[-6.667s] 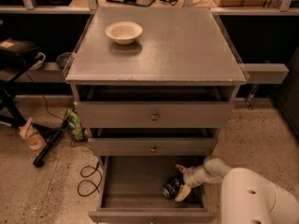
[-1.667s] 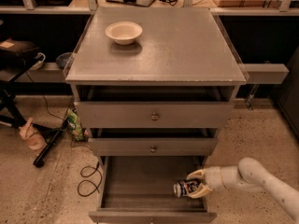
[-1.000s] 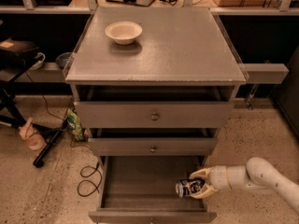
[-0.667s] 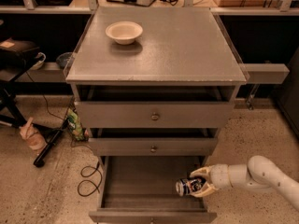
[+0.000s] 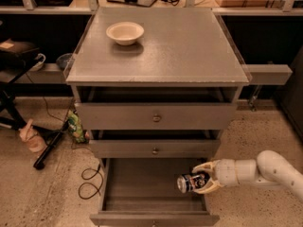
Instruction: Pick pepsi can from bottom drawer and place on counter
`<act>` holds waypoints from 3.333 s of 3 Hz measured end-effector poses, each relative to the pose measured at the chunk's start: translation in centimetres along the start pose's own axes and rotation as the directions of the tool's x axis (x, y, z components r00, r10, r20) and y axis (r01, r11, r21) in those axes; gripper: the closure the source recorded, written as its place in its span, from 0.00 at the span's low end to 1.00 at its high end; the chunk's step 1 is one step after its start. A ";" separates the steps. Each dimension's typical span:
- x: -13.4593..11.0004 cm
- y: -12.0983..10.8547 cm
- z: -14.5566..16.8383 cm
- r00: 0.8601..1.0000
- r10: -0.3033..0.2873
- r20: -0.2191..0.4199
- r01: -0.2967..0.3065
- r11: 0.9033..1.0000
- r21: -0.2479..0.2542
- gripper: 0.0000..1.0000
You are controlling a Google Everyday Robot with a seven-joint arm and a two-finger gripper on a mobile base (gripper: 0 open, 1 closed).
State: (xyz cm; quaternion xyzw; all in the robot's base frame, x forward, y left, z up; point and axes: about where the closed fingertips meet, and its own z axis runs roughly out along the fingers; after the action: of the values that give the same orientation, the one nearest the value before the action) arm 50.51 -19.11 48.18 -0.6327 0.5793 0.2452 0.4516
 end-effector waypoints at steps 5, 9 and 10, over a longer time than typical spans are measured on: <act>-16.6 -4.6 -6.5 0.952 -0.307 0.014 0.305 0.949 0.083 1.00; -24.0 -8.3 -10.5 0.909 -0.414 -0.039 0.415 0.900 0.132 1.00; -28.5 -9.1 -12.8 0.890 -0.455 -0.034 0.454 0.875 0.166 1.00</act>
Offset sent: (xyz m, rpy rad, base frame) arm -0.0209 0.0180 0.1205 -0.0230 -0.1962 0.0431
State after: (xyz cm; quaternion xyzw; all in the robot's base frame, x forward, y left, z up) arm 50.51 -16.16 80.58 -0.7095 0.4319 0.0839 0.5505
